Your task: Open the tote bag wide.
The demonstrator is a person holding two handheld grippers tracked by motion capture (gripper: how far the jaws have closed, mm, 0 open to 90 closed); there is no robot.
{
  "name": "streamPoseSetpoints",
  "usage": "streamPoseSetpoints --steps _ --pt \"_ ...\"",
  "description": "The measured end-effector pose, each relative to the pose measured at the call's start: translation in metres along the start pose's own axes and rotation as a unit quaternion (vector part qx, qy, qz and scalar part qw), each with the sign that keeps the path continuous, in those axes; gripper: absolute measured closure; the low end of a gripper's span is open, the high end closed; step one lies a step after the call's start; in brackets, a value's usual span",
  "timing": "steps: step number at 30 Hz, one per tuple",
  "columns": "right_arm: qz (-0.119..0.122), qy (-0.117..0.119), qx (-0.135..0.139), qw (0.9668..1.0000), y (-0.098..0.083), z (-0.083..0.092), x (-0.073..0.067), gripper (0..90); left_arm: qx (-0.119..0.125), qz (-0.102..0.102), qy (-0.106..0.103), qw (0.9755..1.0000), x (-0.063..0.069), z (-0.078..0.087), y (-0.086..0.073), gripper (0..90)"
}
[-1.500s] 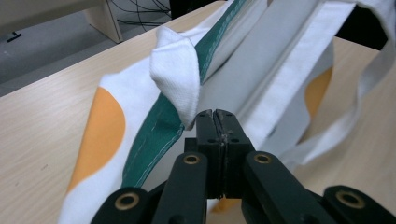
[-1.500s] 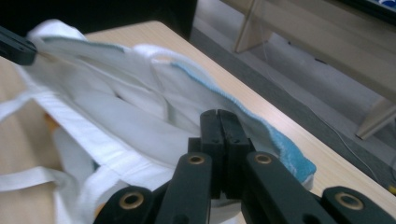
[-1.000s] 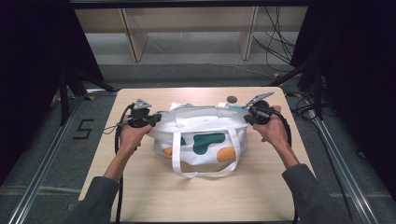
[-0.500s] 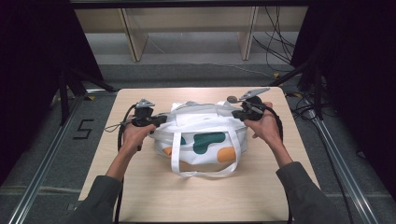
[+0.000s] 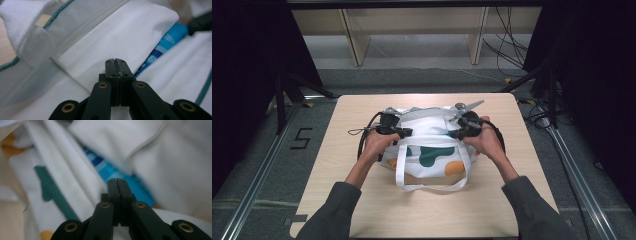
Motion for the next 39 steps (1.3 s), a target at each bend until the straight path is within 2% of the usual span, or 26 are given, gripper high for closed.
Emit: streamPoseSetpoints --steps 2,3,4,5,6,7,8,12,14,15,19,20,22,23,24,25,26,28,29,31,32,33,34,35,37,39 --pt "0.003 0.035 0.005 0.9994 -0.02 0.002 -0.01 90.0 -0.001 0.004 0.007 1.0 -0.001 -0.005 0.002 89.1" --pt "0.02 0.052 -0.027 0.998 -0.04 0.003 -0.022 90.0 -0.004 0.008 0.003 1.0 0.0 -0.008 0.002 88.8" --pt "0.02 0.052 -0.027 0.998 -0.04 0.003 -0.022 90.0 -0.01 0.006 0.004 0.9999 0.001 -0.012 0.002 88.8" --pt "0.043 0.037 -0.044 0.9974 -0.06 -0.005 -0.031 90.0 -0.018 -0.007 0.013 0.9997 0.006 -0.017 0.005 88.3" --pt "0.043 0.037 -0.044 0.9974 -0.06 -0.005 -0.031 90.0 -0.018 -0.007 0.013 0.9997 0.006 -0.017 0.005 88.4" --pt "0.054 0.03 -0.045 0.9971 -0.063 -0.006 -0.034 90.0 -0.027 -0.036 0.03 0.9986 0.011 -0.014 0.007 88.5" --pt "0.054 0.03 -0.045 0.9971 -0.063 -0.006 -0.034 90.0 -0.027 -0.036 0.03 0.9986 0.011 -0.014 0.007 88.4" --pt "0.045 0.026 0.024 0.9984 -0.027 0.009 -0.028 90.0 -0.034 -0.052 0.004 0.998 0.023 -0.002 0.002 87.7" --pt "0.058 0.024 0.063 0.9961 -0.003 0.011 -0.027 90.0 -0.051 -0.072 -0.005 0.996 0.03 -0.002 -0.006 87.6" --pt "0.061 0.004 0.051 0.9968 0.016 0.007 -0.025 90.0 -0.067 -0.091 -0.018 0.9935 0.037 0.001 -0.016 88.1" --pt "0.077 -0.024 0.027 0.9964 0.037 -0.016 -0.014 90.0 -0.079 -0.1 -0.027 0.9914 0.041 0.009 -0.032 89.2" --pt "0.075 -0.033 0.016 0.9965 0.043 -0.027 -0.01 90.0 -0.091 -0.113 -0.036 0.9888 0.042 0.012 -0.038 89.4" --pt "0.074 -0.058 -0.005 0.9956 0.051 -0.043 0.002 90.0 -0.095 -0.118 -0.046 0.9874 0.049 0.015 -0.048 89.5" --pt "0.071 -0.066 -0.008 0.9953 0.055 -0.047 0.007 90.0 -0.106 -0.13 -0.053 0.9844 0.054 0.018 -0.056 89.5" --pt "0.058 -0.075 -0.004 0.9955 0.062 -0.055 0.015 90.0 -0.108 -0.145 -0.057 0.9819 0.058 0.019 -0.062 89.5" --pt "0.04 -0.086 0.005 0.9955 0.072 -0.062 0.032 90.0 -0.107 -0.14 -0.056 0.9828 0.061 0.02 -0.066 89.5" --pt "0.04 -0.086 0.005 0.9955 0.072 -0.062 0.032 90.0 -0.102 -0.14 -0.061 0.983 0.065 0.02 -0.071 89.5" --pt "0.008 -0.108 -0.01 0.9941 0.071 -0.073 0.052 90.0 -0.099 -0.139 -0.066 0.9831 0.072 0.017 -0.08 89.6" --pt "-0.01 -0.112 -0.023 0.9934 0.066 -0.079 0.059 90.0 -0.102 -0.155 -0.067 0.9803 0.075 0.017 -0.083 89.6" --pt "-0.029 -0.103 -0.022 0.994 0.06 -0.088 0.069 90.0 -0.108 -0.163 -0.064 0.9787 0.075 0.018 -0.082 89.6" --pt "-0.028 -0.113 -0.025 0.9929 0.054 -0.093 0.077 90.0 -0.107 -0.157 -0.068 0.9795 0.076 0.017 -0.081 89.6" --pt "-0.044 -0.109 -0.028 0.9927 0.053 -0.091 0.076 90.0 -0.104 -0.146 -0.071 0.9812 0.076 0.017 -0.08 89.6" --pt "-0.055 -0.102 -0.025 0.993 0.055 -0.088 0.075 90.0 -0.099 -0.144 -0.085 0.981 0.076 0.02 -0.077 89.5" --pt "-0.063 -0.085 -0.015 0.9943 0.057 -0.081 0.072 90.0 -0.099 -0.144 -0.085 0.981 0.076 0.02 -0.077 89.4" --pt "-0.074 -0.091 -0.009 0.993 0.058 -0.073 0.071 90.0 -0.088 -0.141 -0.067 0.9837 0.07 0.025 -0.07 88.6" --pt "-0.042 -0.096 0.011 0.9945 0.061 -0.052 0.069 90.0 -0.071 -0.129 -0.067 0.9868 0.067 0.028 -0.058 86.6"
Point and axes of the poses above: each handheld gripper's, and its own axes: z roughly backward along the jaws, y roughly out of its top, x roughly to its right, the point moved 8 cm from there along -z, roughly forward along the jaws, and after that the axes turned 7 degrees about -z, right-handed, at the moved point
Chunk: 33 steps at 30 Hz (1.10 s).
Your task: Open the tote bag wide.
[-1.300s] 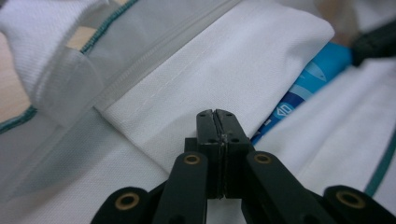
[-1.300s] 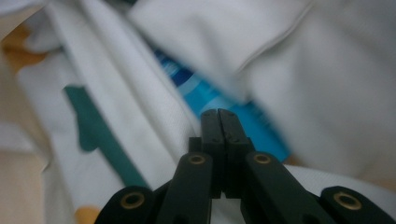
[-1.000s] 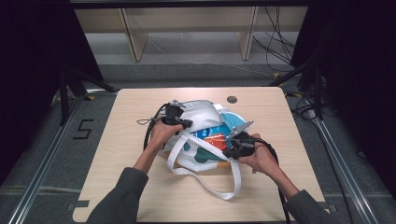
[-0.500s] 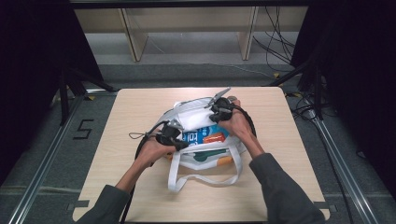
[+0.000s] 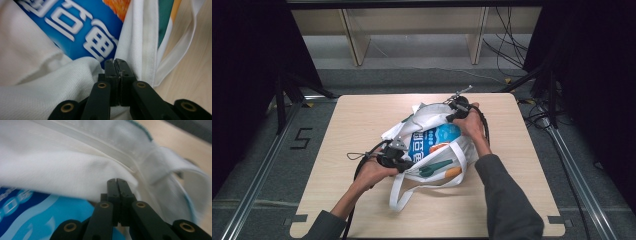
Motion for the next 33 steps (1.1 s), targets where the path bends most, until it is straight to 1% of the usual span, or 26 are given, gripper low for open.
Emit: streamPoseSetpoints --steps 1,2,3,4,5,6,7,8,9,10,12,13,16,18,19,20,22,23,24,25,26,27,28,29,30,33 --pt "0.006 0.038 0.024 0.999 -0.001 0.022 -0.013 90.0 0.031 0.022 0.005 0.9993 -0.006 0.003 0.017 85.6" --pt "0.017 0.053 0.027 0.9981 -0.005 0.03 -0.022 90.0 0.038 0.022 0.011 0.999 -0.011 0.005 0.025 85.6" --pt "0.017 0.053 0.027 0.9981 -0.005 0.03 -0.022 90.0 0.038 0.022 0.011 0.999 -0.011 0.005 0.025 85.7" --pt "0.039 0.07 -0.002 0.9968 -0.021 0.043 -0.044 90.0 0.042 0.024 0.014 0.9987 -0.014 0.005 0.033 85.7" --pt "0.039 0.07 -0.002 0.9968 -0.021 0.043 -0.044 90.0 0.035 0.018 0.021 0.999 -0.02 0.006 0.038 85.7" --pt "0.091 0.091 -0.009 0.9916 -0.04 0.048 -0.061 90.0 0.036 0.017 0.036 0.9986 -0.029 0.006 0.047 85.9" --pt "0.091 0.091 -0.009 0.9916 -0.04 0.048 -0.061 90.0 0.036 0.023 0.042 0.9982 -0.034 0.004 0.05 85.9" --pt "0.102 0.097 -0.018 0.9898 -0.058 0.055 -0.07 90.0 0.026 0.041 0.057 0.9972 -0.05 -0.002 0.056 86.1" --pt "0.102 0.097 -0.018 0.9898 -0.058 0.055 -0.07 90.0 0.026 0.041 0.057 0.9972 -0.05 -0.002 0.056 86.5" --pt "0.118 0.099 -0.022 0.9877 -0.068 0.059 -0.071 90.0 0.02 0.056 0.057 0.9966 -0.059 -0.007 0.057 86.5" --pt "0.117 0.103 -0.037 0.987 -0.09 0.068 -0.07 90.0 -0.005 0.067 0.072 0.9952 -0.075 -0.014 0.053 88.5" --pt "0.116 0.107 -0.042 0.9865 -0.098 0.069 -0.069 90.0 -0.032 0.068 0.097 0.9925 -0.087 -0.017 0.047 89.2" --pt "0.109 0.129 -0.055 0.9841 -0.136 0.071 -0.068 90.0 -0.049 0.091 0.122 0.987 -0.11 -0.018 0.028 89.6" --pt "0.096 0.141 -0.047 0.9842 -0.151 0.067 -0.07 90.0 -0.025 0.129 0.104 0.9858 -0.113 -0.02 0.021 89.6" --pt "0.097 0.139 -0.041 0.9847 -0.156 0.062 -0.07 90.0 -0.018 0.133 0.106 0.9853 -0.112 -0.021 0.02 89.7" --pt "0.083 0.139 -0.034 0.9862 -0.158 0.058 -0.072 90.0 -0.023 0.123 0.114 0.9857 -0.111 -0.021 0.022 89.6" --pt "0.091 0.139 -0.038 0.9854 -0.152 0.065 -0.071 90.0 -0.037 0.099 0.119 0.9872 -0.105 -0.016 0.025 89.5" --pt "0.082 0.142 -0.03 0.986 -0.148 0.07 -0.073 90.0 -0.027 0.091 0.116 0.9886 -0.1 -0.013 0.028 89.4" --pt "0.074 0.144 -0.014 0.9867 -0.14 0.077 -0.075 90.0 -0.016 0.085 0.103 0.9909 -0.092 -0.009 0.032 88.9" --pt "0.09 0.139 0.029 0.9857 -0.124 0.082 -0.074 90.0 -0.013 0.075 0.094 0.9927 -0.084 -0.007 0.034 88.2" --pt "0.104 0.132 0.041 0.985 -0.112 0.088 -0.07 90.0 -0.009 0.061 0.085 0.9944 -0.076 -0.006 0.036 87.7" --pt "0.101 0.122 0.067 0.9851 -0.098 0.091 -0.067 90.0 -0.009 0.051 0.078 0.9956 -0.068 -0.006 0.037 87.2" --pt "0.099 0.113 0.072 0.986 -0.085 0.093 -0.064 90.0 -0.005 0.044 0.067 0.9968 -0.06 -0.006 0.036 86.9" --pt "0.1 0.099 0.078 0.9869 -0.069 0.093 -0.058 90.0 -0.01 0.033 0.063 0.9974 -0.057 -0.006 0.033 86.5" --pt "0.101 0.09 0.09 0.9868 -0.058 0.089 -0.053 90.0 -0.011 0.032 0.066 0.9973 -0.055 -0.006 0.03 86.3" --pt "0.078 0.05 0.092 0.9915 -0.029 0.068 -0.031 90.0 -0.009 0.035 0.061 0.9975 -0.051 -0.002 0.019 86.5"
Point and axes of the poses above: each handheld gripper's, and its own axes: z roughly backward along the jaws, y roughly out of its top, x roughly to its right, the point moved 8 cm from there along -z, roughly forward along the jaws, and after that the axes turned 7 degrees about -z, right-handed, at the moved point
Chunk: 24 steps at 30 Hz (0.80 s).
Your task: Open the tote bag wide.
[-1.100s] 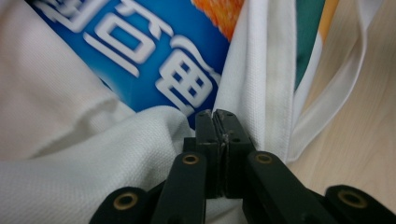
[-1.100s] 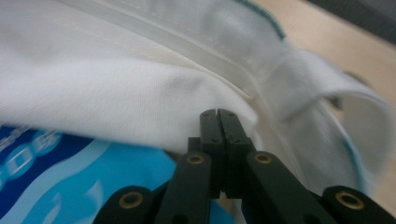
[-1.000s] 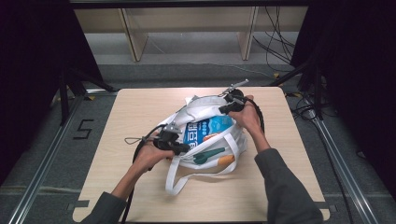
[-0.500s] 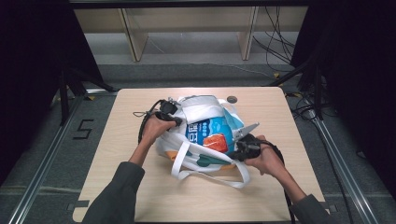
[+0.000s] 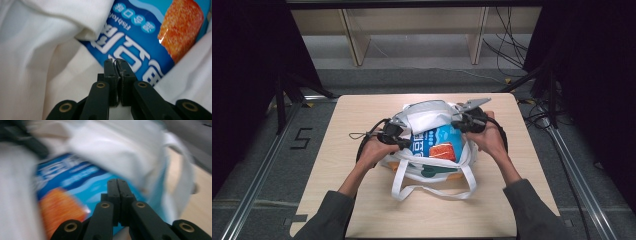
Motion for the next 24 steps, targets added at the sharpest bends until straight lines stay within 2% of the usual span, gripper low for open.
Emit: streamPoseSetpoints --steps 2,3,4,5,6,8,9,11,12,13,14,15,16,17,18,19,20,21,22,23,24 --pt "-0.007 -0.032 -0.015 0.9993 0.003 -0.016 0.024 90.0 -0.001 -0.001 -0.005 1.0 0.0 0.004 -0.007 86.9" --pt "-0.021 -0.038 -0.027 0.9987 0.001 -0.022 0.031 90.0 -0.001 0.002 -0.009 1.0 0.0 0.007 -0.012 87.2" --pt "-0.033 -0.052 -0.052 0.9967 -0.005 -0.031 0.043 90.0 -0.001 0.001 -0.011 0.9999 0.0 0.008 -0.015 87.8" --pt "-0.036 -0.061 -0.053 0.9961 -0.009 -0.038 0.049 90.0 -0.018 -0.008 -0.018 0.9996 0.003 0.009 -0.025 88.2" --pt "-0.036 -0.074 -0.079 0.9934 -0.024 -0.052 0.064 90.0 -0.044 -0.03 -0.021 0.9983 0.004 0.01 -0.034 89.0" --pt "-0.055 -0.062 -0.103 0.9913 -0.041 -0.066 0.073 90.0 -0.05 -0.033 -0.021 0.998 0.008 0.011 -0.044 89.4" --pt "-0.067 -0.061 -0.105 0.9904 -0.047 -0.07 0.075 90.0 -0.041 -0.035 -0.023 0.9983 0.009 0.011 -0.046 89.5" --pt "-0.11 -0.039 -0.11 0.987 -0.057 -0.078 0.077 90.0 -0.039 -0.035 -0.02 0.9984 0.01 0.012 -0.047 89.6" --pt "-0.106 -0.044 -0.11 0.9872 -0.056 -0.077 0.076 90.0 -0.042 -0.032 -0.024 0.9983 0.011 0.012 -0.047 89.6" --pt "-0.086 -0.056 -0.115 0.9881 -0.053 -0.074 0.076 90.0 -0.045 -0.036 -0.025 0.998 0.01 0.013 -0.047 89.6" --pt "-0.075 -0.063 -0.119 0.988 -0.05 -0.068 0.075 90.0 -0.045 -0.03 -0.028 0.9981 0.008 0.014 -0.045 89.5" --pt "-0.06 -0.068 -0.104 0.9904 -0.042 -0.06 0.075 90.0 -0.033 -0.02 -0.026 0.9989 0.007 0.016 -0.04 89.2" --pt "-0.072 -0.068 -0.091 0.9909 -0.036 -0.049 0.072 90.0 -0.026 -0.022 -0.028 0.999 0.006 0.018 -0.036 88.2" --pt "-0.075 -0.073 -0.068 0.9922 -0.028 -0.041 0.069 90.0 0.001 -0.009 -0.018 0.9998 0.005 0.019 -0.024 86.7" --pt "-0.068 -0.07 -0.057 0.9936 -0.021 -0.029 0.063 90.0 0.009 -0.009 -0.019 0.9997 0.003 0.019 -0.018 85.9" --pt "-0.063 -0.061 -0.047 0.995 -0.017 -0.024 0.056 90.0 0.016 -0.001 -0.016 0.9997 0.001 0.019 -0.01 85.4" --pt "-0.044 -0.041 -0.041 0.9973 -0.013 -0.018 0.045 90.0 0.03 0.008 -0.013 0.9994 -0.001 0.016 0.0 84.8" --pt "-0.039 -0.033 -0.045 0.9977 -0.012 -0.013 0.033 90.0 0.036 0.02 -0.015 0.999 -0.003 0.011 0.01 84.6" --pt "-0.031 -0.018 -0.05 0.9981 -0.012 -0.008 0.015 90.0 0.039 0.019 -0.012 0.999 -0.005 0.008 0.017 84.3" --pt "-0.024 -0.011 -0.045 0.9987 -0.013 -0.008 0.006 90.0 0.037 0.019 -0.006 0.9991 -0.01 0.001 0.025 84.1" --pt "0.01 0.013 -0.037 0.9992 -0.014 -0.008 -0.008 90.0 0.036 0.024 0.003 0.9991 -0.013 -0.003 0.03 84.0"
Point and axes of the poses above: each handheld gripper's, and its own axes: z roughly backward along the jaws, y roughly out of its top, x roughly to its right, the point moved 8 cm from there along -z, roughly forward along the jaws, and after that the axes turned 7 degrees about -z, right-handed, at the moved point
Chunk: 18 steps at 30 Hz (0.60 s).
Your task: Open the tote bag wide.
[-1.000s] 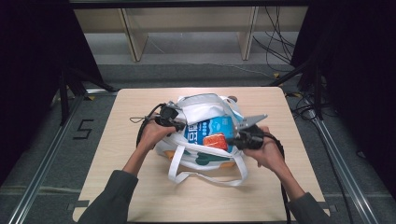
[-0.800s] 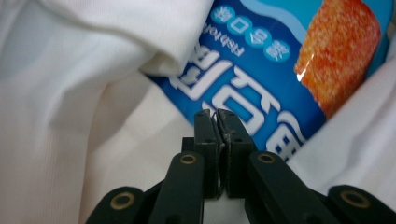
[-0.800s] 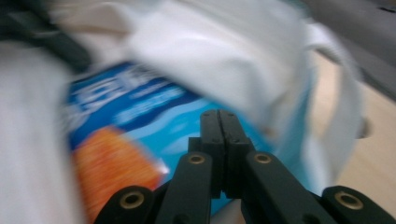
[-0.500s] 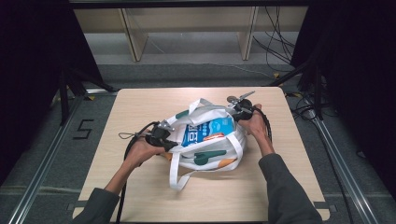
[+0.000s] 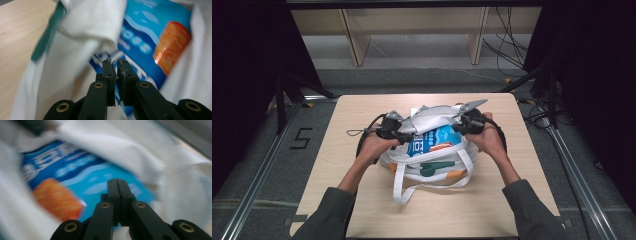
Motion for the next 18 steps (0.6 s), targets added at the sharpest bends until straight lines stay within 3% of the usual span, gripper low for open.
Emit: streamPoseSetpoints --steps 2,3,5,6,8,9,10,11,13,15,18 --pt "0.023 0.008 -0.022 0.9995 -0.011 0.002 -0.016 90.0 -0.019 0.007 0.028 0.9994 -0.016 -0.013 0.007 85.5" --pt "0.034 -0.005 -0.028 0.999 -0.016 0.002 -0.019 90.0 -0.037 0.015 0.042 0.9983 -0.026 -0.019 0.007 86.7" --pt "0.029 0.021 -0.027 0.999 -0.026 0.007 -0.032 90.0 -0.049 0.043 0.051 0.9966 -0.04 -0.026 0.007 88.0" --pt "0.034 0.029 -0.034 0.9984 -0.031 0.01 -0.035 90.0 -0.054 0.051 0.067 0.995 -0.047 -0.029 0.006 88.4" --pt "0.043 0.05 -0.055 0.9963 -0.048 0.013 -0.043 90.0 -0.065 0.026 0.113 0.9911 -0.056 -0.03 0.004 89.2" --pt "0.041 0.058 -0.069 0.9951 -0.057 0.014 -0.045 90.0 -0.07 0.016 0.121 0.9901 -0.059 -0.031 0.003 89.3" --pt "0.042 0.063 -0.078 0.9941 -0.064 0.012 -0.046 90.0 -0.067 0.024 0.127 0.9894 -0.064 -0.033 -0.001 89.4" --pt "0.04 0.064 -0.085 0.9935 -0.072 0.01 -0.048 90.0 -0.058 0.048 0.125 0.9892 -0.069 -0.034 -0.005 89.5" --pt "0.034 0.066 -0.079 0.9941 -0.08 0.006 -0.051 90.0 -0.058 0.066 0.125 0.9882 -0.071 -0.038 -0.011 89.5" --pt "0.039 0.063 -0.075 0.9944 -0.077 0.009 -0.051 90.0 -0.053 0.064 0.125 0.9887 -0.069 -0.034 -0.007 89.3" --pt "0.038 0.059 -0.046 0.9965 -0.066 0.015 -0.05 90.0 -0.029 0.036 0.088 0.995 -0.051 -0.016 -0.001 85.4"
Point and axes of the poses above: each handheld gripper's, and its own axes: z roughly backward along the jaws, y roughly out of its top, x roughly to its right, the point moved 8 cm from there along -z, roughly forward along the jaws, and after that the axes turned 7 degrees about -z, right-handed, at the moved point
